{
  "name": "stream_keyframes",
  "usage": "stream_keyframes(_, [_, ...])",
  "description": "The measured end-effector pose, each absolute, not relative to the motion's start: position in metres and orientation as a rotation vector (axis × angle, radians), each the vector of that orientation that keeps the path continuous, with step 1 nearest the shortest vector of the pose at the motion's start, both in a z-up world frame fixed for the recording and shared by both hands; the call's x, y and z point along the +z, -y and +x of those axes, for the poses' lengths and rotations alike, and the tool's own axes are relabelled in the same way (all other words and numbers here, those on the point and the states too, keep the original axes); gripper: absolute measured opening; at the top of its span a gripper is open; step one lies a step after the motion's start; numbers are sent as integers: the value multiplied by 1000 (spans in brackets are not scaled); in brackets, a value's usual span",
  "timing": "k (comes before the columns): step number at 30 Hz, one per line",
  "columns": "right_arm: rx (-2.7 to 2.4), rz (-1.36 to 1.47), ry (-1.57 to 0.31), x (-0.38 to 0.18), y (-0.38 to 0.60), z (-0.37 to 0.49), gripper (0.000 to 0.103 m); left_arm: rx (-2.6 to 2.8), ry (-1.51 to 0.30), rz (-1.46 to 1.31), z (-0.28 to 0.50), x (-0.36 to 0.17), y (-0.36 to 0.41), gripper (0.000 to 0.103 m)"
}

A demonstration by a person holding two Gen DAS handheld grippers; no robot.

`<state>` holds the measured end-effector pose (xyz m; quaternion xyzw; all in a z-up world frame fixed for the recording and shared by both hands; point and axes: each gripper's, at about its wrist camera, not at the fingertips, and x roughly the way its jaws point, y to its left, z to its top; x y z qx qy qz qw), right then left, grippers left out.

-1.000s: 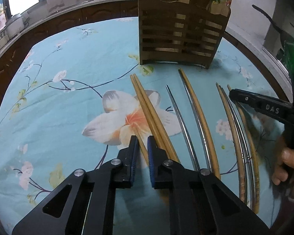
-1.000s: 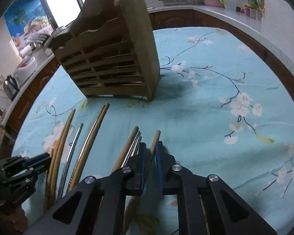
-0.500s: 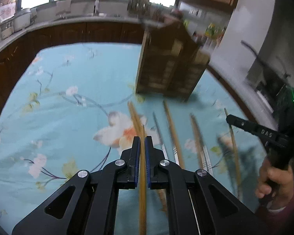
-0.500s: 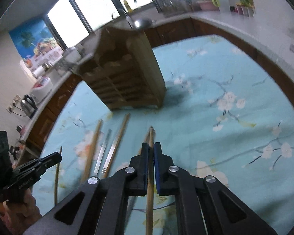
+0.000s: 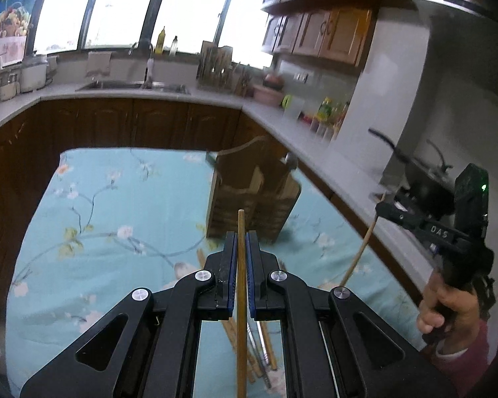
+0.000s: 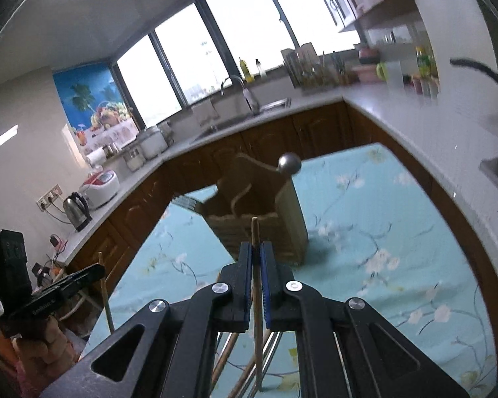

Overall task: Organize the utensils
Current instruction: 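Lift both chopsticks and lower them upright into the wooden holder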

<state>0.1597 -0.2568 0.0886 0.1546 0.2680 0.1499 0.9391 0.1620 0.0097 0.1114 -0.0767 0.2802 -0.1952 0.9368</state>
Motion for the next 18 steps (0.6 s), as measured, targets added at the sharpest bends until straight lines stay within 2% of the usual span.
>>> stream_keyframes(18, [311, 320, -467, 115, 262, 165, 5, -410, -524, -168, 175, 133, -5, 4])
